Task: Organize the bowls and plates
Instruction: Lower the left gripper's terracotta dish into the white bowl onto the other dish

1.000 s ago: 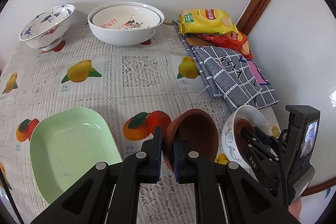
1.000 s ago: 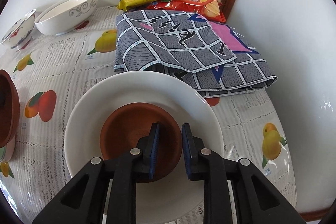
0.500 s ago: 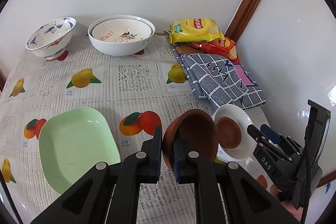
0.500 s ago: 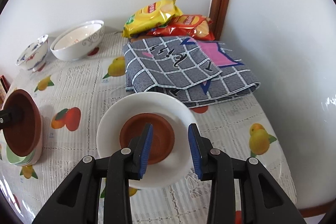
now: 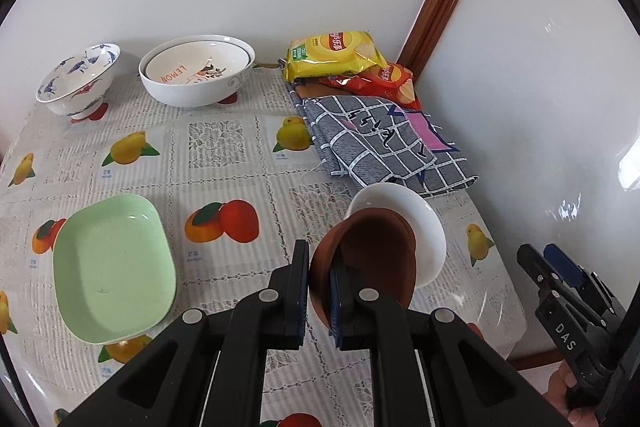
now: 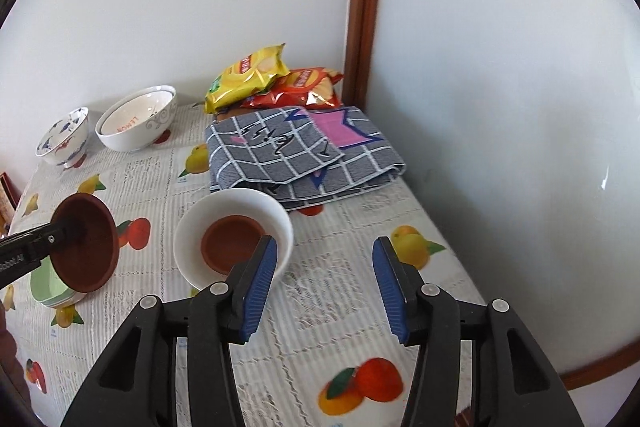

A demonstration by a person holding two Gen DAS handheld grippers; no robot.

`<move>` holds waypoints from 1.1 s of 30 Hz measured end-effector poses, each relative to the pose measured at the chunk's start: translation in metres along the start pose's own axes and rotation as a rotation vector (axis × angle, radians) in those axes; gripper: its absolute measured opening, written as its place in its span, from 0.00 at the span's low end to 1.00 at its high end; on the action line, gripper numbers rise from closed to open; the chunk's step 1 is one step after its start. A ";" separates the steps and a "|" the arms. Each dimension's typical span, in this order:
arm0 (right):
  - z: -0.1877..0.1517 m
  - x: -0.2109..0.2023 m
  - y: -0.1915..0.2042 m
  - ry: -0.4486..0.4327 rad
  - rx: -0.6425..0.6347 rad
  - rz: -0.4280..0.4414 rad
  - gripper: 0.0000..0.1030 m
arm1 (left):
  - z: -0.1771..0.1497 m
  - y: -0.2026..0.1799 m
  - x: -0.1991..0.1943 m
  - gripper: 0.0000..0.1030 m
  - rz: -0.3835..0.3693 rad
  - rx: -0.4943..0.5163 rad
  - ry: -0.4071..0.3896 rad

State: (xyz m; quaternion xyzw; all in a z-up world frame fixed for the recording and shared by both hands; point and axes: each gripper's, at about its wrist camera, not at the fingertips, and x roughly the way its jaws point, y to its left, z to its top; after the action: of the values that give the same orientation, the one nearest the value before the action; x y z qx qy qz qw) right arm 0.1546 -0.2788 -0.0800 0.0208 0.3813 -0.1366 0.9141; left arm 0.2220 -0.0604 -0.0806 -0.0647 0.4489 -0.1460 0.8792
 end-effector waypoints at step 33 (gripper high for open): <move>-0.016 -0.004 -0.089 -0.019 0.150 -0.008 0.54 | 0.004 -0.064 0.064 0.09 0.015 0.060 0.076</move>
State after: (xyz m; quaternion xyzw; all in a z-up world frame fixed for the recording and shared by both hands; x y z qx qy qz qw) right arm 0.1170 -0.3616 -0.0823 0.0865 0.3615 -0.1686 0.9129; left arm 0.2484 -0.1412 -0.1120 -0.0294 0.4777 -0.1553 0.8642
